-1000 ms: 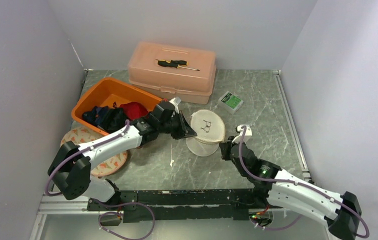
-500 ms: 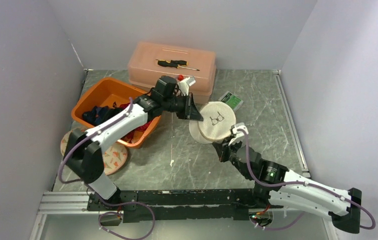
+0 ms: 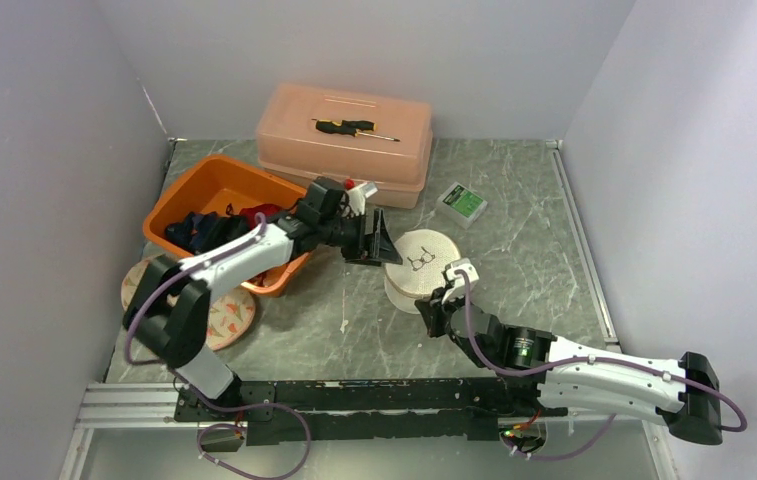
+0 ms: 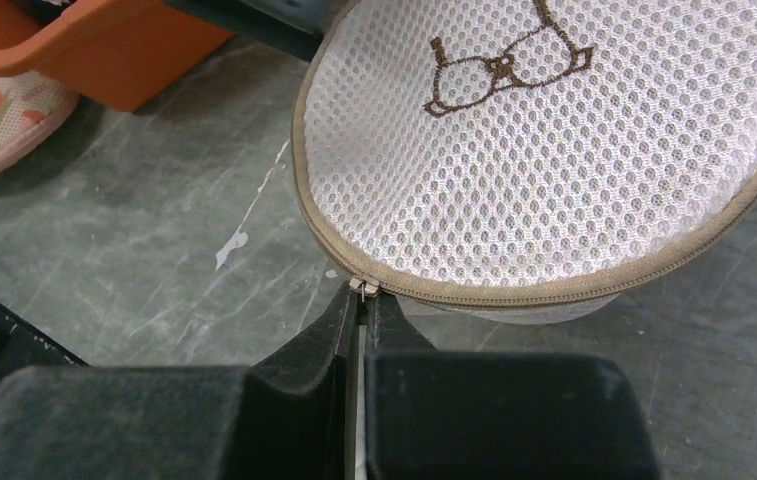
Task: Unzip the laundry bag and remove the bra
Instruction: Unzip the laundry bag at the center of the board.
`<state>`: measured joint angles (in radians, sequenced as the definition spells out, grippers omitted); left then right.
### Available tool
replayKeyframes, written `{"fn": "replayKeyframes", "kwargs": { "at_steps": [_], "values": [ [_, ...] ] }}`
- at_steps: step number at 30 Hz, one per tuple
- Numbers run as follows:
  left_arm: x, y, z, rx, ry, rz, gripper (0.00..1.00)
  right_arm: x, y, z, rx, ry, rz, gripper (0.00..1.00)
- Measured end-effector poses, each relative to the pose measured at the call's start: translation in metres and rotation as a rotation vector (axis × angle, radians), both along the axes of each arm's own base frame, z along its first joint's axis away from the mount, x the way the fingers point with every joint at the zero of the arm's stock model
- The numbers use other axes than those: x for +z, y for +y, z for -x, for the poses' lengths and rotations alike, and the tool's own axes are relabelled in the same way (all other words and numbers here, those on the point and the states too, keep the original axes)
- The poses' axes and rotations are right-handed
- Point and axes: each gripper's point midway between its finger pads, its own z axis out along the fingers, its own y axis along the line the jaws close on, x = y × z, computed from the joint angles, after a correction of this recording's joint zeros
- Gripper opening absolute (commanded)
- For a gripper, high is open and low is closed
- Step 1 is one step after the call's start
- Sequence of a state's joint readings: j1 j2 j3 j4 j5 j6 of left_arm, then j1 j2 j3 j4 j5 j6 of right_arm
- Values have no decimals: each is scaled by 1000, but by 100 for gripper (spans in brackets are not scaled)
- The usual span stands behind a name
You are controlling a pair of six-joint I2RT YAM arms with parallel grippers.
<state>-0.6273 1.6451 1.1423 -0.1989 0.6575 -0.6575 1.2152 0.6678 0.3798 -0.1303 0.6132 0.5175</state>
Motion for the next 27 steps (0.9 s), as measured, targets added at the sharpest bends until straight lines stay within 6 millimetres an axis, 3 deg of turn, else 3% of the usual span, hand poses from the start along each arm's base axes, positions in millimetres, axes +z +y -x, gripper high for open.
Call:
{"fn": "replayKeyframes", "kwargs": {
  "at_steps": [6, 9, 14, 17, 20, 27],
  "values": [
    [44, 22, 18, 142, -54, 57, 95, 2, -2, -4, -36, -8, -10, 0],
    [52, 20, 36, 211, -25, 101, 95, -3, -3, -6, -52, -5, 11, 0],
    [22, -11, 70, 265, 123, 87, 95, -10, -3, -9, -70, 2, 34, 0],
    [4, -25, 77, 314, 191, 54, 95, -10, -3, -9, -72, 5, 29, 0],
    [0, -29, 69, 391, 229, 63, 92, -10, -3, -9, -73, 7, 25, 0],
    [-18, -37, 50, 493, 287, 54, 66, -5, -3, -8, -76, 4, 1, 0]
  ]
}}
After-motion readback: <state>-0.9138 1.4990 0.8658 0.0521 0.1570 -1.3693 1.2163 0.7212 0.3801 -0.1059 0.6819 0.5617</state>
